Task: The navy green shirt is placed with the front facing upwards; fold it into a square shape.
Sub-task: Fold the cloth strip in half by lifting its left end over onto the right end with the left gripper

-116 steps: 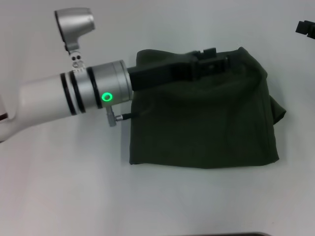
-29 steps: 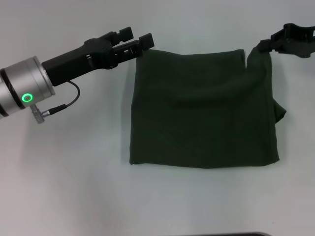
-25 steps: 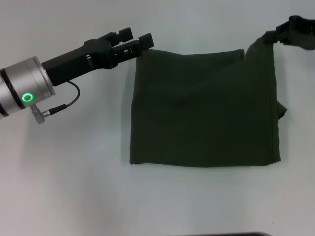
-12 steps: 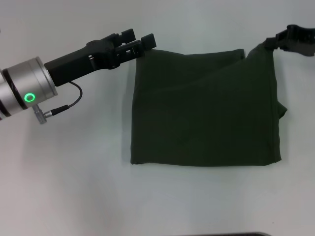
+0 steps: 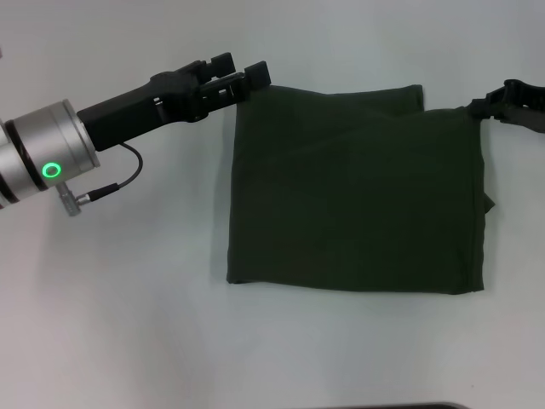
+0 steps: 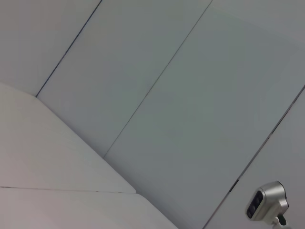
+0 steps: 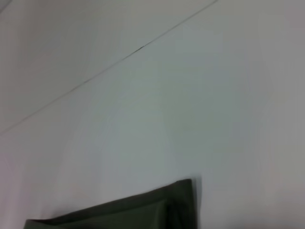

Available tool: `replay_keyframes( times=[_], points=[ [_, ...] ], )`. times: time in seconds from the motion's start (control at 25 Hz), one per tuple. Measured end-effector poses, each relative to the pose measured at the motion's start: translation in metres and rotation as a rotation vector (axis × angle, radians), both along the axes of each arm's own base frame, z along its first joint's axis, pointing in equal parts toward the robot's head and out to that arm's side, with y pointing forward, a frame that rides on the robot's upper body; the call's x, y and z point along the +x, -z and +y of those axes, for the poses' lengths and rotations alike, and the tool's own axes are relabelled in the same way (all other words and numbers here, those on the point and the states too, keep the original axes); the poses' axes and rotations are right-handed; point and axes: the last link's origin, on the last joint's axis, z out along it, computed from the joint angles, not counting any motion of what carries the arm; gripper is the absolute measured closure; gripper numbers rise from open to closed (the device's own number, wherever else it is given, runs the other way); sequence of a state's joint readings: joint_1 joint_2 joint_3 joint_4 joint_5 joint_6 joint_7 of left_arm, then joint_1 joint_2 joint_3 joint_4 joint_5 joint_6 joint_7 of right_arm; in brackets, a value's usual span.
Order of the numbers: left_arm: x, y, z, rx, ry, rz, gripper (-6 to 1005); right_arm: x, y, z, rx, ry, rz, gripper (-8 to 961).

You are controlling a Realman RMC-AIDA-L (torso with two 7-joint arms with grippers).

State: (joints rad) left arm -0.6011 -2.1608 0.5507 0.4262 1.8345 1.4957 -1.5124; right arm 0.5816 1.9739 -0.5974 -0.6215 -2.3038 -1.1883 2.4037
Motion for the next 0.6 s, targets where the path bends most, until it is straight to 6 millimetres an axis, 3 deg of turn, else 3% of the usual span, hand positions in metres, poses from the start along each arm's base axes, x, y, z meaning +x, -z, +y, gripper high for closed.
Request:
replay_keyframes(
  times=[0.32, 0.6],
  points=[
    [0.0, -0.001, 0.0, 0.001, 0.001, 0.002, 52, -0.004, 0.002, 0.001, 0.024, -0.034, 0.002, 762],
    [-0.001, -0.001, 0.0, 0.007, -0.003, -0.002, 51, -0.028, -0.022, 0.016, 0.097, -0.146, 0.012, 614]
  ],
)
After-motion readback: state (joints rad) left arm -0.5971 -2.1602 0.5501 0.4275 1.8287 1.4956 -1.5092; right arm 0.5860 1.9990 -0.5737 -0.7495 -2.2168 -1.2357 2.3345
